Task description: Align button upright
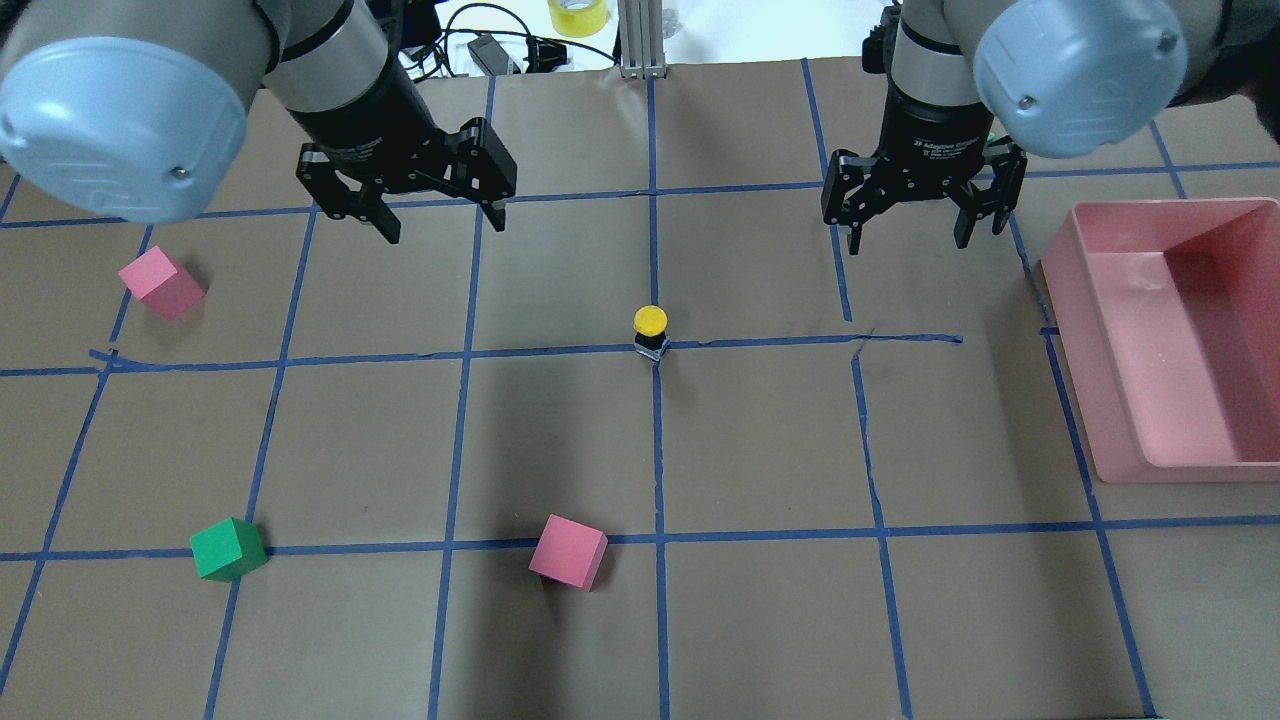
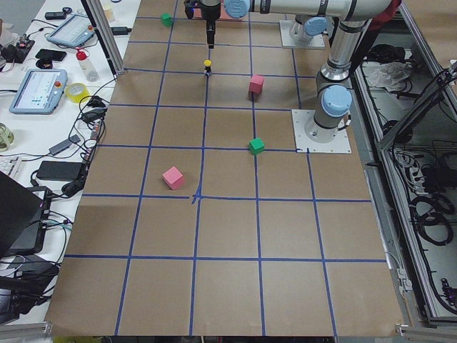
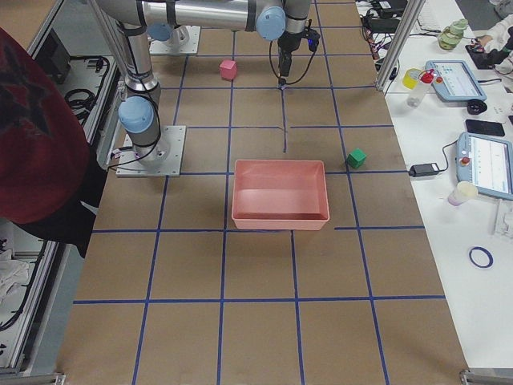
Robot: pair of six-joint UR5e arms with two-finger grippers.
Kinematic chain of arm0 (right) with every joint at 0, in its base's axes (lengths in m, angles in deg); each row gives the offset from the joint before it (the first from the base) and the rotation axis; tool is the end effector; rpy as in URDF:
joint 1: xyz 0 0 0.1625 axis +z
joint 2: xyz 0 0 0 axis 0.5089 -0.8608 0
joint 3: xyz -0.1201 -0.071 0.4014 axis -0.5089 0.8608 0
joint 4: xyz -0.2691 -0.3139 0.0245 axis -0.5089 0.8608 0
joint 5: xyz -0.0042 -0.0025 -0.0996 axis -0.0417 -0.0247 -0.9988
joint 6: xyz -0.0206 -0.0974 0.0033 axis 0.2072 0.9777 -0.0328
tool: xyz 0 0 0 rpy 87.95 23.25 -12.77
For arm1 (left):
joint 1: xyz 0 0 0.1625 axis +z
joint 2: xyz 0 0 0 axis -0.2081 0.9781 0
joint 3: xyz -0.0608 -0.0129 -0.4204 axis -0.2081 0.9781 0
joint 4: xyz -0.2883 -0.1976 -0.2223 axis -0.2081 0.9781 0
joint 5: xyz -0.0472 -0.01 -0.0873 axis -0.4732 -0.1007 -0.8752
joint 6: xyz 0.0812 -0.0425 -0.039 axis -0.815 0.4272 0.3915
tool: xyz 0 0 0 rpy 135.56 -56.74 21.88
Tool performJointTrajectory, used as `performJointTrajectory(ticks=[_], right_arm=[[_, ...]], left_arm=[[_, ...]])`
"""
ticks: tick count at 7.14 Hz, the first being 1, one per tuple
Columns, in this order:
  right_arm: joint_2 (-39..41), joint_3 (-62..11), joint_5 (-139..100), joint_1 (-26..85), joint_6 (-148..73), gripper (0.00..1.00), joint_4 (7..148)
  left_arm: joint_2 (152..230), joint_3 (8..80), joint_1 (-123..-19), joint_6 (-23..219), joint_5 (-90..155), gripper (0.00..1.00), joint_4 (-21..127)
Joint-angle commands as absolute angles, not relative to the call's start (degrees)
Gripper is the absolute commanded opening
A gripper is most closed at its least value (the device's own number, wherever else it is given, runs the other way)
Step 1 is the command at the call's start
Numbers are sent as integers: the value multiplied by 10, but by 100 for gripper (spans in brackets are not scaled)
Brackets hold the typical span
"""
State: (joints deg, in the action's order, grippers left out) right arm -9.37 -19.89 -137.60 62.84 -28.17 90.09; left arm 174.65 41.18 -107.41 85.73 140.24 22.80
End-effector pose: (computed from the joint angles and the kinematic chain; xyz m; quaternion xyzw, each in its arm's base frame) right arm 0.1571 -0.5388 0.4223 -0.0277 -0.9964 -0.0625 0.0495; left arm -0.1880 -0.5032 0.4829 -0.0268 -0.9989 0.0190 0.0343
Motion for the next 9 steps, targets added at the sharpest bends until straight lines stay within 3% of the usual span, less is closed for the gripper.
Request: performJointTrajectory(ticks=[1,9], right_arm=[[-94,-200,-1377,628,-282,100,901],[-93,-200,-1394,629,-282,100,901]], left_arm=[[1709,439,-1057,765,1429,100,221],[1705,443,-1052,774,1445,100,214]])
